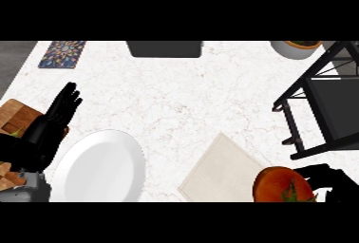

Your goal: Pick the tomato from the placemat and place it in the tiered shelf

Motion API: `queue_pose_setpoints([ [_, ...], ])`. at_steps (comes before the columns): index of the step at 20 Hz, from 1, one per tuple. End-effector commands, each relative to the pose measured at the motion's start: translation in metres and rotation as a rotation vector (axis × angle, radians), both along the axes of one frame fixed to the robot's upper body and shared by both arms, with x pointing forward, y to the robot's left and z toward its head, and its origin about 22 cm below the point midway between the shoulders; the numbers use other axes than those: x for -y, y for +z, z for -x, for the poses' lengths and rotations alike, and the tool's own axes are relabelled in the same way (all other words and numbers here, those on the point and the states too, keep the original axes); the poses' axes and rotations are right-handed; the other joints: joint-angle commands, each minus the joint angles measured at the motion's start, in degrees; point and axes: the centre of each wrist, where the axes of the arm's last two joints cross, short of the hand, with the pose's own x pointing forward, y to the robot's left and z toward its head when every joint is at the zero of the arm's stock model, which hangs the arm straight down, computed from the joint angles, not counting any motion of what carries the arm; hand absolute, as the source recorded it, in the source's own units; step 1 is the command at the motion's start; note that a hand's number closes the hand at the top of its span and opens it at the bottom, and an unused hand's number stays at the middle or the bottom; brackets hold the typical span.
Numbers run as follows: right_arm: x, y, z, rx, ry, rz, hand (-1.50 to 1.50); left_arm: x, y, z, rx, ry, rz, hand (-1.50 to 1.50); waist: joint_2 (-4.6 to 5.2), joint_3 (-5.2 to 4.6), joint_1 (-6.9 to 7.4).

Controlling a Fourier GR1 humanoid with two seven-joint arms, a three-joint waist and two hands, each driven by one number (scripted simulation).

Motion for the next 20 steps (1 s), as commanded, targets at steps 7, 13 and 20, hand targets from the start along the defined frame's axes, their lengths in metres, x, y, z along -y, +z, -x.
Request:
queue_pose_setpoints([
  [7,0.001,0.046,0.011,0.243,0.210,-0.517,1.50,0.008,-0.002,-0.005,0.003,-0.040,0.023,0.00,0.42,1.00,2.43],
  [13,-0.009,0.051,-0.003,0.301,0.211,-0.687,1.50,0.010,-0.004,-0.004,0.016,-0.034,0.014,0.00,0.75,0.55,3.21],
  [20,0.042,0.042,-0.077,0.099,-0.090,0.281,1.50,0.004,-0.009,-0.004,-0.005,0.008,-0.009,0.00,0.21,-0.02,-0.07],
])
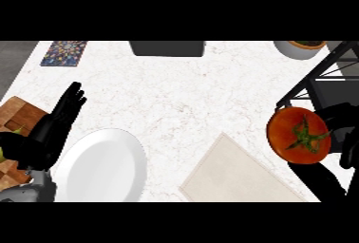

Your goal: Pick the tomato from the placemat and place it in the tiered shelf

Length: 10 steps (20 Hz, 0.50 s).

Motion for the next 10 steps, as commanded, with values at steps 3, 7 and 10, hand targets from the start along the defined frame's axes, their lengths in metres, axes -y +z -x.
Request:
queue_pose_setpoints([
  [3,0.058,0.047,-0.044,-0.036,-0.028,0.205,1.50,0.002,-0.012,0.006,-0.019,0.005,0.005,0.00,-0.40,-0.03,-0.45],
  [7,0.088,0.066,-0.078,-0.013,0.011,0.239,1.50,0.001,-0.005,-0.008,-0.009,0.018,0.008,0.00,-0.46,-0.02,-0.90],
  [10,0.091,0.087,-0.089,0.045,0.067,0.281,1.50,-0.016,0.013,-0.009,0.000,0.021,0.016,0.00,-0.55,-0.03,-0.69],
])
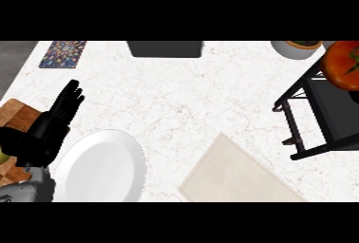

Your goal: Pick the tomato from the placemat and place it in the tiered shelf

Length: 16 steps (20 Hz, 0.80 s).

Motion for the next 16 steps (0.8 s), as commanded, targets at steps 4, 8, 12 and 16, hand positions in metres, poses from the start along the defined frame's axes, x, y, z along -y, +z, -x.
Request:
queue_pose_setpoints([
  [4,0.022,0.024,-0.032,0.041,0.193,-0.087,1.50,0.016,-0.001,0.004,-0.004,0.001,-0.015,0.00,-0.13,0.02,-0.16],
  [8,0.032,0.022,-0.047,-0.118,0.193,-0.028,1.50,-0.004,-0.003,0.011,-0.005,0.013,-0.008,0.00,-0.16,-0.01,-0.19],
  [12,0.049,0.016,-0.048,-0.301,0.254,0.078,1.50,-0.007,-0.008,0.009,0.009,0.009,0.011,0.00,-0.16,-0.02,-0.53],
  [16,0.051,-0.008,-0.053,-0.408,0.285,0.113,1.50,-0.008,-0.008,0.006,0.001,0.021,-0.004,0.00,-0.20,-0.01,-0.55],
])
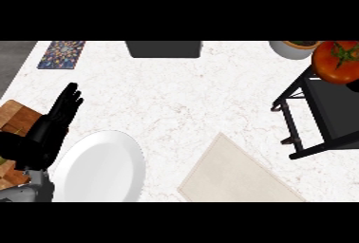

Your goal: Pick the tomato from the placemat and place it in the tiered shelf

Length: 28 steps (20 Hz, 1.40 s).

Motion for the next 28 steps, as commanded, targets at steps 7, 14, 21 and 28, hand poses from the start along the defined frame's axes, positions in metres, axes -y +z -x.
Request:
queue_pose_setpoints([
  [7,0.022,-0.025,-0.006,-0.087,-0.111,-0.017,1.50,0.014,0.009,0.007,-0.002,0.005,0.001,0.00,0.00,0.15,-0.06],
  [14,0.065,-0.024,0.004,0.105,-0.438,-0.062,1.50,0.000,0.001,0.010,-0.003,0.021,0.007,0.00,0.21,0.15,-0.20],
  [21,0.092,-0.019,0.005,-0.162,-0.601,0.300,-1.50,-0.003,0.008,0.005,-0.004,0.007,-0.005,0.00,0.15,0.13,0.02],
  [28,0.068,0.023,0.021,0.044,-0.510,0.048,-1.50,-0.011,0.019,-0.006,0.004,0.010,0.005,0.00,-0.19,0.13,-0.62],
])
